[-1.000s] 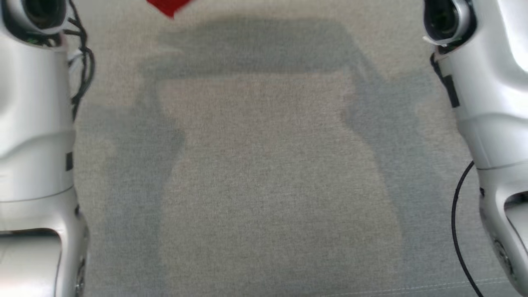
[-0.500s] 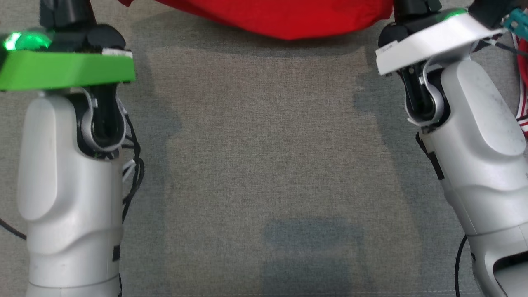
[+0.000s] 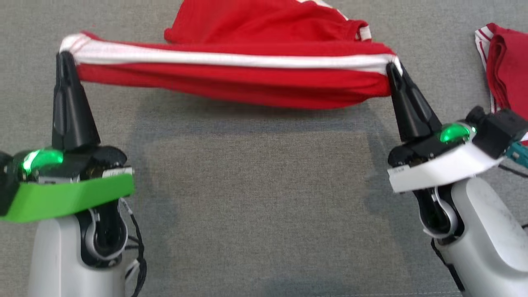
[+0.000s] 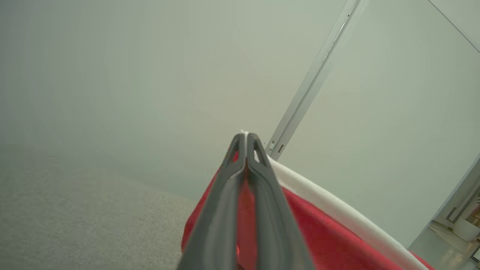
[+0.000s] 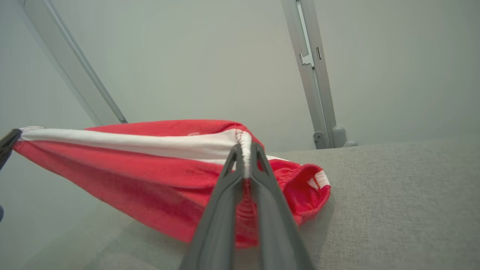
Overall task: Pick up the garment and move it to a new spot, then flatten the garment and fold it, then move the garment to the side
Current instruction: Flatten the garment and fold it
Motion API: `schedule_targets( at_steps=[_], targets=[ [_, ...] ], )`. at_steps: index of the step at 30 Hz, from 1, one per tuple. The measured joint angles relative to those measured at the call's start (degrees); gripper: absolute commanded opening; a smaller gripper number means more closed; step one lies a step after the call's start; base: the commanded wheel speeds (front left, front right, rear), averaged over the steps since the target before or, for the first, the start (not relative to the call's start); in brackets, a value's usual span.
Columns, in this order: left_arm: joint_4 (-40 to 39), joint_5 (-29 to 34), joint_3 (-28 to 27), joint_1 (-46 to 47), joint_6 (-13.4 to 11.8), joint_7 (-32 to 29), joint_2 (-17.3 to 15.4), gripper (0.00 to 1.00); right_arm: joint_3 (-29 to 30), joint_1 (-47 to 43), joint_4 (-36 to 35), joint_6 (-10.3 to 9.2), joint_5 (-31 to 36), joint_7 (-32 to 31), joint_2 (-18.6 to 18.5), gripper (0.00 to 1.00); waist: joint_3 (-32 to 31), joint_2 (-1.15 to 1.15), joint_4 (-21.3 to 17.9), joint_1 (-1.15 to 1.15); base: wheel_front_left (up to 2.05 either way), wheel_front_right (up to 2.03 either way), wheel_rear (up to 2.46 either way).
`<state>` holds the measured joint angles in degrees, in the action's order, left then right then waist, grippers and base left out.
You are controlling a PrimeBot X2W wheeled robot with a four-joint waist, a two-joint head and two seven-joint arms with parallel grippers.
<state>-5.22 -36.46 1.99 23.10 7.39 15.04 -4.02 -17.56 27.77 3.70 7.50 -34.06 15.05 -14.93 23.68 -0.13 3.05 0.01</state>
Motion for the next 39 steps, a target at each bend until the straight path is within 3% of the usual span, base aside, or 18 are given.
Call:
schedule_targets(
  at_steps=[13,20,28,32,39],
  targets=[
    [-14.1,-3.3,-2.5,-25.4,0.2,-0.1,1.1,0.00,4.3,-27.0,-12.6,0.08,0.5,0.0,1.6,0.00,-10.3,0.00,-0.4,-0.01,0.00,0.00,0.00],
    [-17.4,-2.2,0.3,-31.0,0.2,-0.1,1.2,0.00,4.1,-32.7,-14.8,0.05,-1.2,0.0,0.6,0.00,-13.6,0.00,-1.9,-0.01,0.00,0.00,0.00],
    [-9.9,0.3,2.2,-25.1,0.1,0.0,1.2,0.00,1.2,-28.6,-8.1,0.04,-1.5,0.0,0.5,0.00,-12.6,0.00,-3.3,-0.01,0.00,0.00,0.00],
    [-3.4,1.6,2.5,-18.2,0.2,0.0,1.0,0.00,1.4,-24.7,-3.8,0.03,-0.6,0.0,2.4,0.00,-11.2,0.00,-3.5,-0.01,0.00,0.00,0.00],
    [12.7,3.2,3.7,-3.4,0.2,0.1,-2.2,0.00,2.3,-16.6,3.6,0.03,3.8,0.0,7.4,0.00,-7.3,0.00,-4.4,-0.01,0.00,0.00,0.00]
  ],
)
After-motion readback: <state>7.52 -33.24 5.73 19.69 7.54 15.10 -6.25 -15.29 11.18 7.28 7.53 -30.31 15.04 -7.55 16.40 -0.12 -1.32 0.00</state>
